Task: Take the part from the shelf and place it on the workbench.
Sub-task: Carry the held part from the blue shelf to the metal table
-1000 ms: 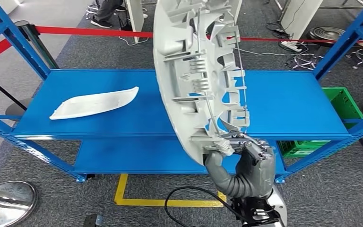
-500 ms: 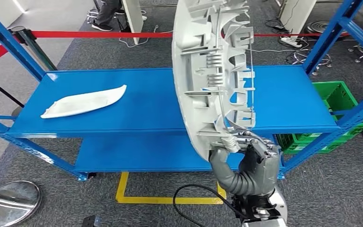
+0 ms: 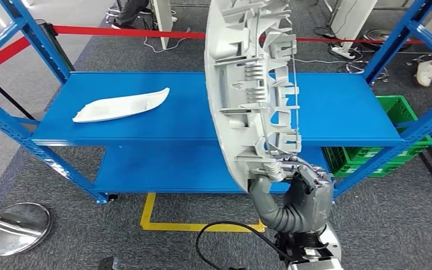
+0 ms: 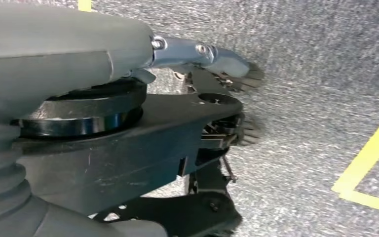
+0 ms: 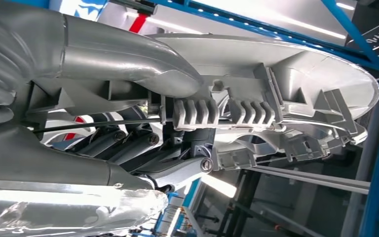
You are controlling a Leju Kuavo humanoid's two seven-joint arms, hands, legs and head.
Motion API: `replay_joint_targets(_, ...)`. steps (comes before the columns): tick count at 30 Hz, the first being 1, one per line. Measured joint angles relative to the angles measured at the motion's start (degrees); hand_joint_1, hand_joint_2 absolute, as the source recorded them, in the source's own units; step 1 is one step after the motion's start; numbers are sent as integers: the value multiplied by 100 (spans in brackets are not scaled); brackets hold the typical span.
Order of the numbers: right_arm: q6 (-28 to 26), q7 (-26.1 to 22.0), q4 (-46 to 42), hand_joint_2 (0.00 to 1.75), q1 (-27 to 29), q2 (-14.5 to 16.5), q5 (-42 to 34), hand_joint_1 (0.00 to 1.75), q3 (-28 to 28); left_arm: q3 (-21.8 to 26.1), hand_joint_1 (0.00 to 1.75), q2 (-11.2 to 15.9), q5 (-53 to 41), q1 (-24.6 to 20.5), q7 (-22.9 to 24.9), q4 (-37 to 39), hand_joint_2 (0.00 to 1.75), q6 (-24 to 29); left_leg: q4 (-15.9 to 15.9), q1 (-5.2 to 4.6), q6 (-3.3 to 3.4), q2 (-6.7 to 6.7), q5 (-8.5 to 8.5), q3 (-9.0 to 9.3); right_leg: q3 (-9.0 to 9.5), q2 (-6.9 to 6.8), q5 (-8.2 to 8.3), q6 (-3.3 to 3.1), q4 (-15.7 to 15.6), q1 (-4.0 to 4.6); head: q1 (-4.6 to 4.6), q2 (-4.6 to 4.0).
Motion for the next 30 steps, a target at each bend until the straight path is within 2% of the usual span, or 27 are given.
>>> replay_joint_targets(1,-1,2,1,175,1,0,-4,175,1,1,0,0,-2,0,0,0,175,1,3,-1,-4,5,51,-66,39,0,-45,1,164,2,0,0)
replay_joint_targets(2,-2,4,1,175,1,0,-8,175,1,2,0,0,-5,0,0,0,175,1,4,0,-12,9,103,-134,175,0,8,-1,139,3,-1,0)
replay_joint_targets(3,-3,6,1,175,-1,0,-10,175,0,3,0,0,-11,1,0,0,175,2,6,3,-25,10,152,-196,404,-2,121,-4,-82,2,0,0)
replay_joint_targets(4,-4,7,1,175,-6,0,-10,175,1,3,0,0,-17,-1,0,-1,175,2,10,5,-47,9,200,-248,712,-4,189,-6,-462,1,0,0)
replay_joint_targets(5,-4,8,0,175,-14,0,-10,175,1,4,0,0,-23,-2,0,-1,175,4,14,3,-76,7,241,-291,1017,-2,207,-11,-871,5,-1,0)
replay_joint_targets(6,-7,9,-1,175,-21,0,-10,175,1,5,0,0,-26,-3,0,-2,175,7,17,-2,-108,5,285,-314,1233,4,197,-26,-1176,12,-3,0)
replay_joint_targets(7,-11,12,-1,175,-27,0,-10,175,1,5,0,-1,-26,-6,0,-2,175,9,18,-5,-144,3,329,-329,1353,13,161,-51,-1371,22,1,0)
replay_joint_targets(8,-21,13,-1,175,-30,0,-10,175,1,6,0,-1,-26,-7,0,-2,175,11,10,-6,-178,1,371,-338,1368,22,167,-89,-1421,36,6,0)
replay_joint_targets(10,-49,10,-1,175,-36,3,-10,175,0,9,0,1,-25,-8,0,-2,175,15,11,5,-244,-1,391,-371,1288,20,244,-186,-1418,35,14,0)
replay_joint_targets(11,-63,6,-1,175,-39,9,-10,175,0,10,0,3,-25,-7,0,-2,175,17,88,10,-277,-1,270,-418,1241,14,298,-235,-1424,28,5,0)
replay_joint_targets(12,-75,1,-1,175,-43,16,-10,175,0,12,0,5,-24,-7,0,-2,175,21,268,14,-306,-1,57,-491,1181,8,360,-276,-1432,19,-7,0)
replay_joint_targets(14,-89,-8,-1,175,-44,28,-12,175,0,14,0,7,-23,-12,0,-2,175,27,909,18,-349,1,-499,-685,1041,2,479,-322,-1429,22,-22,0)
replay_joint_targets(15,-91,-10,-1,175,-44,30,-15,175,0,15,0,8,-23,-14,0,-2,175,30,1247,18,-359,1,-675,-757,963,0,538,-326,-1427,27,-23,0)
replay_joint_targets(16,-91,-12,-1,175,-43,31,-18,175,0,16,0,8,-23,-16,0,-2,175,31,1475,18,-361,1,-725,-771,881,-1,599,-325,-1425,33,-22,0)
replay_joint_targets(17,-91,-13,-1,175,-42,31,-21,175,0,17,0,8,-23,-18,0,-2,175,32,1539,18,-355,0,-658,-703,799,-2,660,-319,-1423,40,-23,0)
replay_joint_targets(18,-91,-13,-1,175,-42,31,-25,175,0,18,0,7,-23,-21,0,-2,175,32,1427,18,-341,0,-523,-548,720,-1,722,-311,-1422,44,-22,0)
replay_joint_targets(19,-91,-14,-1,175,-43,31,-27,175,0,19,0,5,-23,-28,0,-3,175,32,1143,18,-320,0,-394,-295,654,2,781,-298,-1419,48,-23,0)
replay_joint_targets(20,-91,-15,-1,175,-44,33,-29,175,0,19,0,2,-23,-38,-1,-3,175,32,766,14,-296,-1,-333,15,600,4,833,-281,-1415,56,-22,0)
replay_joint_targets(21,-91,-17,-1,175,-46,37,-31,175,-1,19,0,-3,-23,-51,-1,-4,175,32,387,8,-268,-4,-344,287,556,3,887,-258,-1409,63,-19,0)
replay_joint_targets(22,-91,-19,-1,175,-48,40,-33,175,-1,20,0,-8,-23,-62,-2,-4,175,32,92,-3,-240,-10,-382,474,520,-2,945,-230,-1410,66,-16,0)
replay_joint_targets(23,-91,-21,0,175,-50,43,-34,175,-1,21,0,-10,-23,-65,-2,-4,175,32,-78,-21,-205,-15,-413,551,492,-7,1005,-197,-1423,62,-13,0)
replay_joint_targets(25,-89,-27,1,175,-47,44,-34,175,1,29,0,-10,-22,-47,-2,-4,175,33,-161,-41,-117,-11,-347,490,443,-10,1086,-128,-1452,34,-17,0)
replay_joint_targets(26,-88,-29,2,175,-42,44,-34,175,2,39,0,-9,-19,-33,-2,-4,175,34,-171,-42,-66,-3,-286,450,407,-10,1005,-96,-1408,21,-14,0)
replay_joint_targets(27,-88,-29,2,175,-40,44,-34,175,3,54,0,-9,-15,-23,-2,-4,175,36,-182,-36,-22,6,-221,402,350,-9,813,-67,-1253,14,-8,0)
replay_joint_targets(29,-89,-29,2,175,-39,44,-37,175,4,83,0,-10,-9,-20,-2,-4,175,38,-181,-31,28,14,-101,280,193,-11,238,-25,-624,10,13,0)
replay_joint_targets(30,-89,-29,2,175,-41,44,-37,175,4,92,0,-10,-8,-21,-2,-4,175,37,-177,-32,34,17,-39,208,129,-10,19,-10,-245,11,17,0)
